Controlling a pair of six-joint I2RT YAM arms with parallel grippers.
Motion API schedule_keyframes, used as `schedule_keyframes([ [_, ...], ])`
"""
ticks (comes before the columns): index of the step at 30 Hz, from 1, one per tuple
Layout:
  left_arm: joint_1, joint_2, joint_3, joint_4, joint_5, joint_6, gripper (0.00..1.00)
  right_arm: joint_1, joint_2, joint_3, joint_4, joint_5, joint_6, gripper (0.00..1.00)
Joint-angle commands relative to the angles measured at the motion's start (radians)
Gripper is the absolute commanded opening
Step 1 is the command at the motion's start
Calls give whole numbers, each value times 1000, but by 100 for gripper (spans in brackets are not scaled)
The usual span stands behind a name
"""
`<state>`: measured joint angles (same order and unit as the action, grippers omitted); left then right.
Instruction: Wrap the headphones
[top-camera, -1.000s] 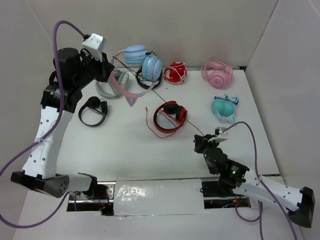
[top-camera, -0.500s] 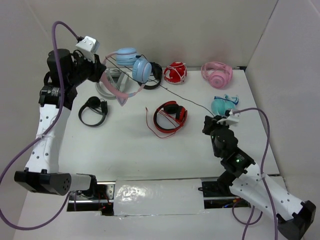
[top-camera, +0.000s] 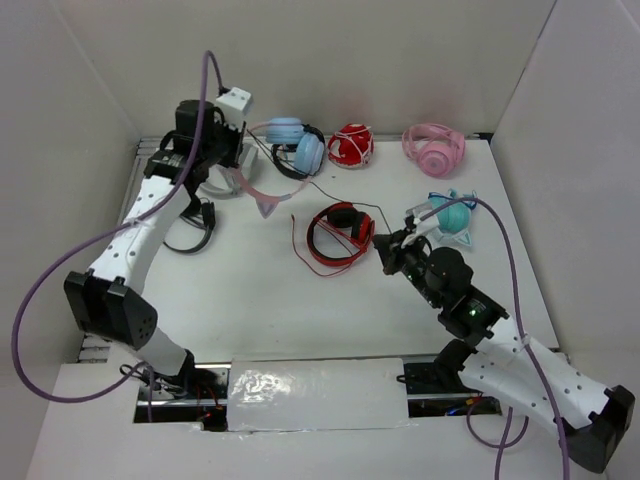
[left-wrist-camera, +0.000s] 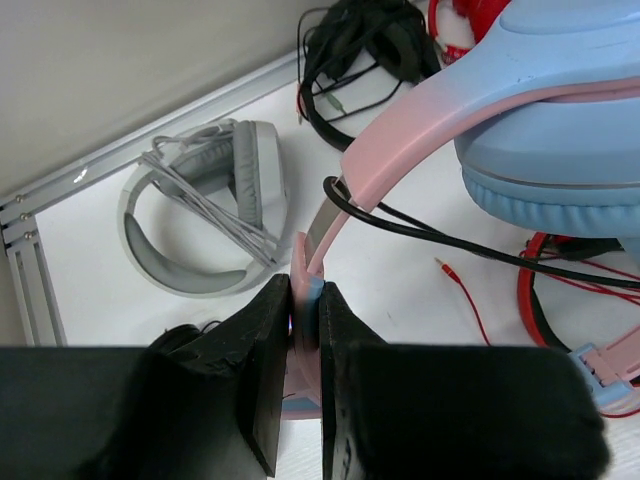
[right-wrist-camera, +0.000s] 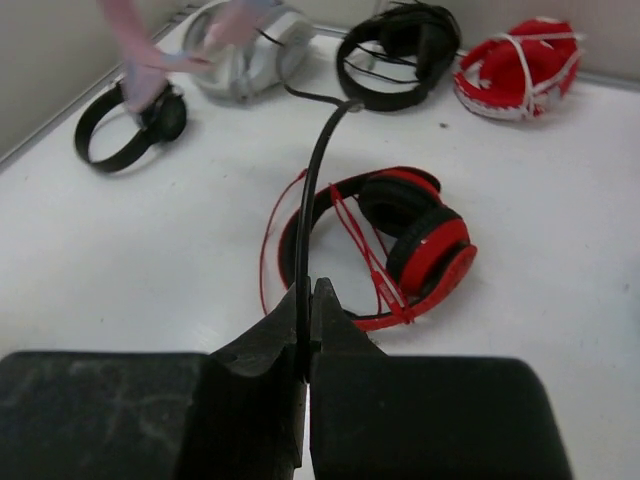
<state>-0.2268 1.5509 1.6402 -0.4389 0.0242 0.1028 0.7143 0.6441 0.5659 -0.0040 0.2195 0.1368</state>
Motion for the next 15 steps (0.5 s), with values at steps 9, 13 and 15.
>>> schedule_keyframes([
  [9,-126,153,-14,129,-129,44,0,82,-29,245,-11,-83,-249,0],
  [13,-173,212,30,95,-109,24,0,83,5,314,-63,-245,-318,0],
  [15,-226,227,32,106,-104,31,0,85,35,350,-97,-345,-382,0],
])
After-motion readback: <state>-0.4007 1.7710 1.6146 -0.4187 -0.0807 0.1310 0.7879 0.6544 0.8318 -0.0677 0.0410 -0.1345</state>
